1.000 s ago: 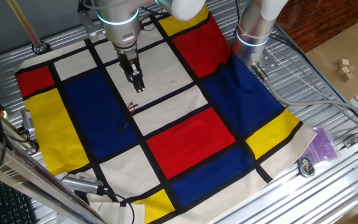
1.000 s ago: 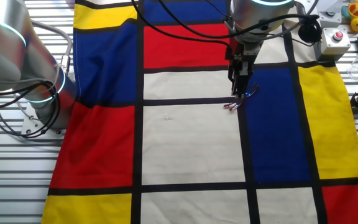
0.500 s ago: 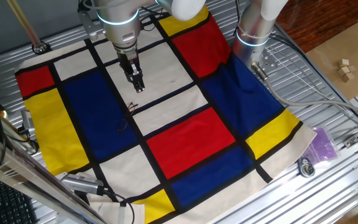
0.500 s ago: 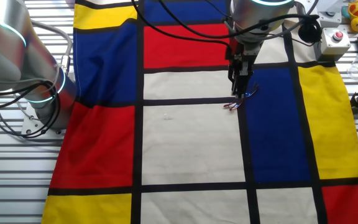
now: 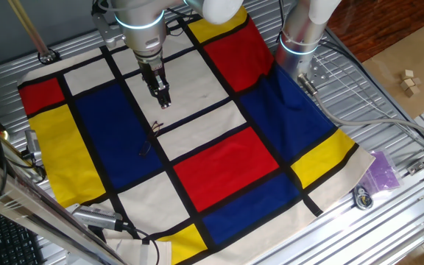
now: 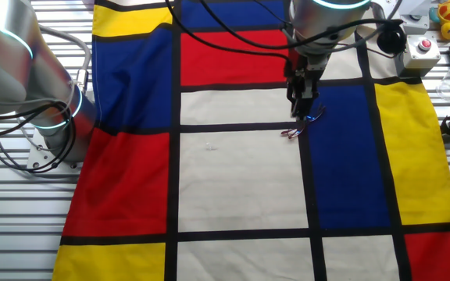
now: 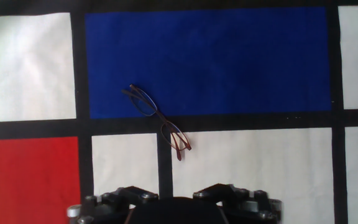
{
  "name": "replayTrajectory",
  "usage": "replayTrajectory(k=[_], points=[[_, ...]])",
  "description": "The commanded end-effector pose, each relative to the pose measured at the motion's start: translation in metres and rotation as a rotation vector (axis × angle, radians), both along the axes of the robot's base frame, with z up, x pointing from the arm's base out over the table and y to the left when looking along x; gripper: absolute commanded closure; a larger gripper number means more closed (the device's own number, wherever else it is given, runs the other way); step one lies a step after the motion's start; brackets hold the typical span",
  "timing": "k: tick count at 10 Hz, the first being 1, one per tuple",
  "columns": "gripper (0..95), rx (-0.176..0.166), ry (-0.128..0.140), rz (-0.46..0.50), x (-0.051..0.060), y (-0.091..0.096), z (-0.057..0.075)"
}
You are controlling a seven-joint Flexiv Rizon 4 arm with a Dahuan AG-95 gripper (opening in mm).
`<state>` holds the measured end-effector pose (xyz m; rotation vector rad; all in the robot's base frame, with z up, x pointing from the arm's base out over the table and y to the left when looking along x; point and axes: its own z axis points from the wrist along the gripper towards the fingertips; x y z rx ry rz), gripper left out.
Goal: Unfold the leg of the glasses (with one hand)
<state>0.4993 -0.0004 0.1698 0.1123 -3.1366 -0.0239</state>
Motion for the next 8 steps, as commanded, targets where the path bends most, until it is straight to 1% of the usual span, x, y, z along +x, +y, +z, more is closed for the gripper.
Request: replayTrajectory(k=[1,8], points=[[95.0,0.028,0.013,0.115,0.0007,0.0004,0.0002],[95.0,0.027,0.023,0.135,0.0009,0.0004,0.0003]])
